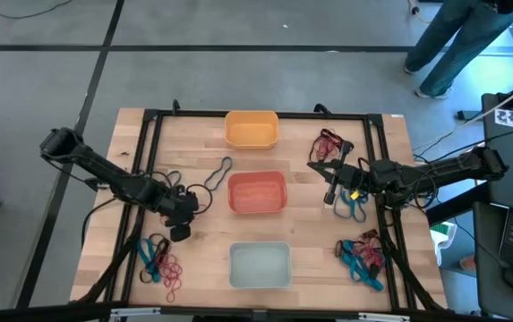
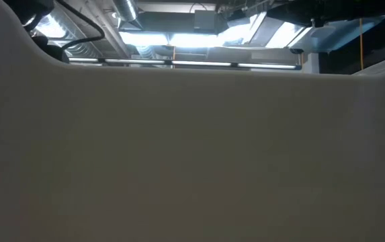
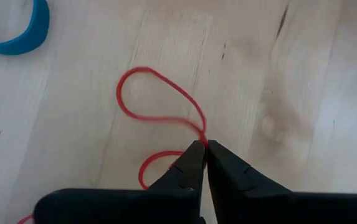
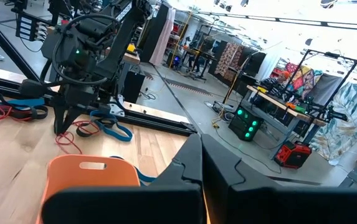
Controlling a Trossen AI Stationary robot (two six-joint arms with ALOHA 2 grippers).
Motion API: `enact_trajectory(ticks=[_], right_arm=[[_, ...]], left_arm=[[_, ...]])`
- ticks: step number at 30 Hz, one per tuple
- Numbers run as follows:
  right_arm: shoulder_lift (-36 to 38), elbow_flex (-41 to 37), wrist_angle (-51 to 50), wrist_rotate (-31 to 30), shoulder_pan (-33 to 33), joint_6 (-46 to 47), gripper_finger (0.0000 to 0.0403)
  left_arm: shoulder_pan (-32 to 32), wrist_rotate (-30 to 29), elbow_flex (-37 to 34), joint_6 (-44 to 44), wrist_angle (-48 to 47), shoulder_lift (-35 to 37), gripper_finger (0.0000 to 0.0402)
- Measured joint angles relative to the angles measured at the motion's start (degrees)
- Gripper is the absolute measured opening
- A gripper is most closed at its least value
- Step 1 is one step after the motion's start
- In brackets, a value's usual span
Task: Sort rubber bands into baskets
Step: Move the red rubber band to the middle left of the table, then put the blue rubber band in the yellow bin
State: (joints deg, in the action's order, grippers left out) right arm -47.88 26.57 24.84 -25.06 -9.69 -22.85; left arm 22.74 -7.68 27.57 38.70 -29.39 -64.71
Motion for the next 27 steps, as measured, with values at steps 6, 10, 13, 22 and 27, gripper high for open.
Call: enact_trajectory(ticks=[6,10,13,22,27], right_arm=[[0.0,0.0,0.7,0.0,0.0,0.0,0.0001],[0.0,0.0,0.6,0.0,0.0,0.0,0.0001],[0.0,0.0,0.6,0.0,0.0,0.0,0.0001],[0.0,0.0,0.7,0.0,0.0,0.0,0.0001],[0.0,0.0,0.8,0.0,0.0,0.0,0.0001]], left_arm=[[-0.1,-0.3,0.0,0.6,0.0,0.0,0.009],[-0.8,0.0,0.2,1.8,-0.3,0.0,0.0132],[-1.7,0.0,1.1,1.8,-0.3,0.0,0.0154],[-4.8,0.1,6.4,-1.1,-2.4,2.7,0.017],[-6.9,0.1,9.3,-1.1,-4.7,4.8,0.017]])
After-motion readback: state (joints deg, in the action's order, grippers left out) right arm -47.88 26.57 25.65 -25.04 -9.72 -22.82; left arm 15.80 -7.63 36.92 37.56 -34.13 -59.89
